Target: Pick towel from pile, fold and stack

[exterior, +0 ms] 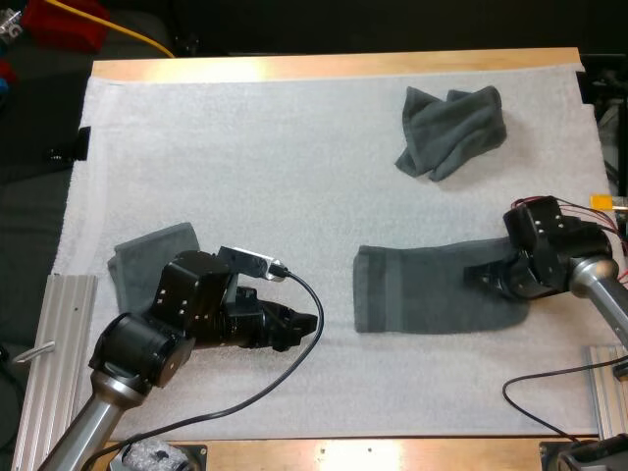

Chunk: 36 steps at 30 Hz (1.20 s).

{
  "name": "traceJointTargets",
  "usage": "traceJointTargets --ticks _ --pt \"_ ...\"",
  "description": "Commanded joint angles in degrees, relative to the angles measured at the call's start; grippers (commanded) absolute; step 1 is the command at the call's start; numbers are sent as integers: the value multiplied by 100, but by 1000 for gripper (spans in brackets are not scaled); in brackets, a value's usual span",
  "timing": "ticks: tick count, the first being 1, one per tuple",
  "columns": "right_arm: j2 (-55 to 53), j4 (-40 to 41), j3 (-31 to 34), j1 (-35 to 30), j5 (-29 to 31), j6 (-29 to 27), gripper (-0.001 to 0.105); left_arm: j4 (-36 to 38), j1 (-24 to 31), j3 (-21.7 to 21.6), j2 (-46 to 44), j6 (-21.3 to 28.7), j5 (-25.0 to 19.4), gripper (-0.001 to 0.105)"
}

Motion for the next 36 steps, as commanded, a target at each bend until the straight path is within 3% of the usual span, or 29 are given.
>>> traceJointTargets --ticks 1,5,13,19,27,36 --pt "-74 78 -51 8 -255 33 2 36 -17 -36 -39 -17 50 63" --pt "-86 12 -93 217 -708 185 2 34 -17 -36 -39 -17 50 63" --pt "92 -832 -92 1232 -822 1039 2 34 -17 -36 -39 -1 162 63" --pt "486 -1362 -92 1631 -1130 1500 2 34 -17 -36 -39 22 180 63" --pt "944 -2050 -92 1871 -1448 1997 2 48 -17 -36 -39 22 303 63" --pt "1398 -2215 -92 1868 -1620 2241 2 133 -17 -36 -39 139 303 63"
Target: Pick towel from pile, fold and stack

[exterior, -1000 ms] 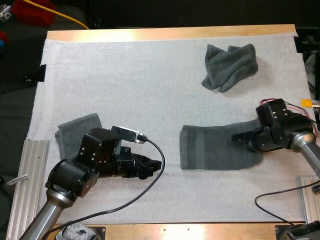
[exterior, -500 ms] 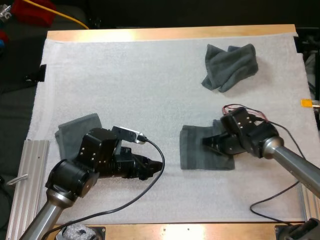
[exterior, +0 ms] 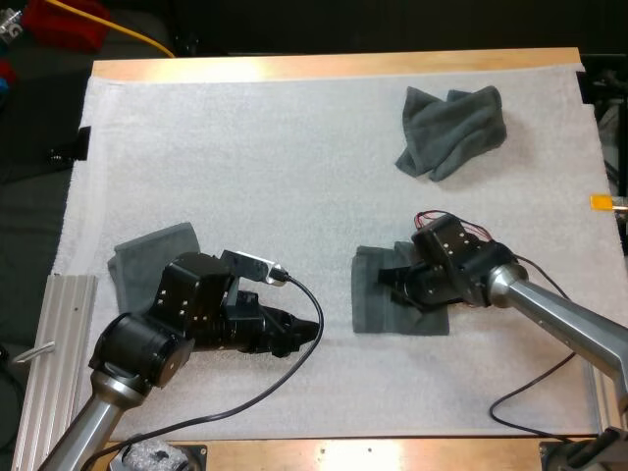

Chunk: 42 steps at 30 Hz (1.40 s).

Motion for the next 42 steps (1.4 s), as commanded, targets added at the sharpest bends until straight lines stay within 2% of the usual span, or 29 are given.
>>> traceJointTargets --ticks 1,2,5,9,10,12,20,25,38,42 --pt "58 24 -32 16 -80 46 4 -11 -17 -36 -39 44 30 63" --pt "60 9 -32 16 -124 49 6 3 -17 -36 -39 41 30 63" --pt "83 -114 -32 16 -317 45 19 6 -17 -36 -39 41 30 63" --pt "83 -463 -32 16 -937 45 55 6 -17 -36 -39 41 30 63" --pt "83 -576 -32 16 -1164 45 61 6 -17 -36 -39 41 30 63" --pt "48 -748 -32 16 -1514 34 68 6 -17 -36 -39 41 30 63" --pt "-316 -841 -32 16 -1637 34 67 6 -17 -36 -39 41 30 63" --pt "-312 -772 -10 16 -2153 47 67 6 -17 -36 -39 41 30 63" --pt "-289 -795 24 16 -2202 187 67 6 -17 -36 -39 41 30 63" --pt "-448 -702 24 16 -1813 187 67 6 -17 -36 -39 41 30 63"
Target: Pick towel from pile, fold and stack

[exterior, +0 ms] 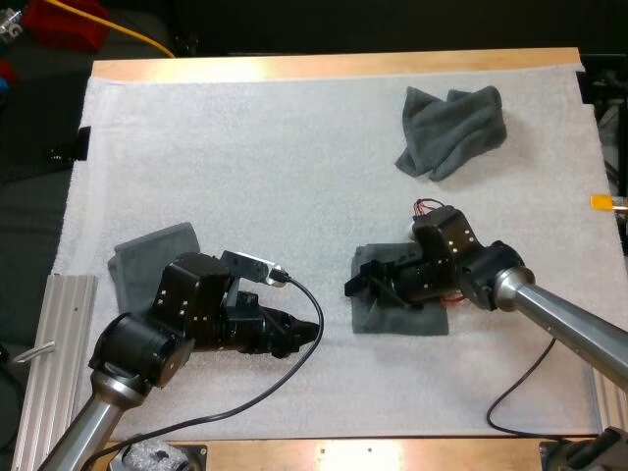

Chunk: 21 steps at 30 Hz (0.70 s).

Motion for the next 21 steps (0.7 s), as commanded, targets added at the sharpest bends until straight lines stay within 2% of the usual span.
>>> traceJointTargets --ticks 1,5,11,21 --pt "-148 110 14 15 177 -11 67 4 -17 -36 -39 32 30 63" --pt "-581 558 14 15 956 -285 67 -7 -17 -36 -39 32 30 63" --pt "-1338 1306 14 15 1633 -618 67 -325 -17 -36 -39 32 30 63" --pt "-2380 2138 14 15 1865 -782 67 -784 -17 -36 0 -24 30 66"
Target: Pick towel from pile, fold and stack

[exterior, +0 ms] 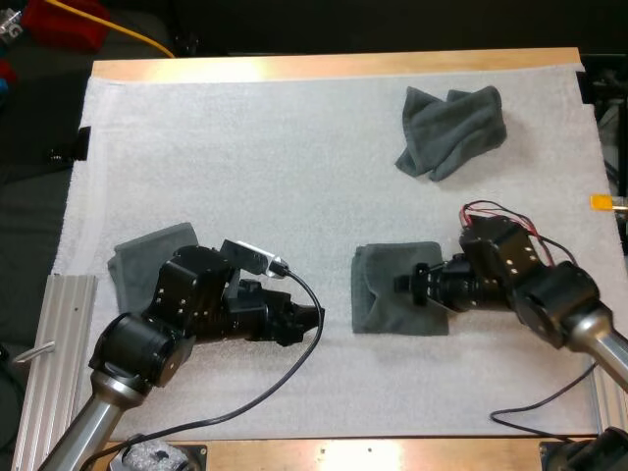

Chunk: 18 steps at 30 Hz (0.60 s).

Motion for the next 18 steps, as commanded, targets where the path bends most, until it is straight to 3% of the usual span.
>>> traceJointTargets --ticks 1,6,11,18 --pt "-134 205 -7 7 89 -100 67 -110 -17 -36 39 -54 30 69" --pt "-640 697 -7 7 288 -227 67 -254 -17 -36 408 -133 118 71" --pt "-1173 1083 -7 7 560 -275 67 -797 -17 -36 984 -469 544 71" --pt "-1631 1296 -7 7 575 -279 67 -1525 -17 -36 1650 -985 550 71"
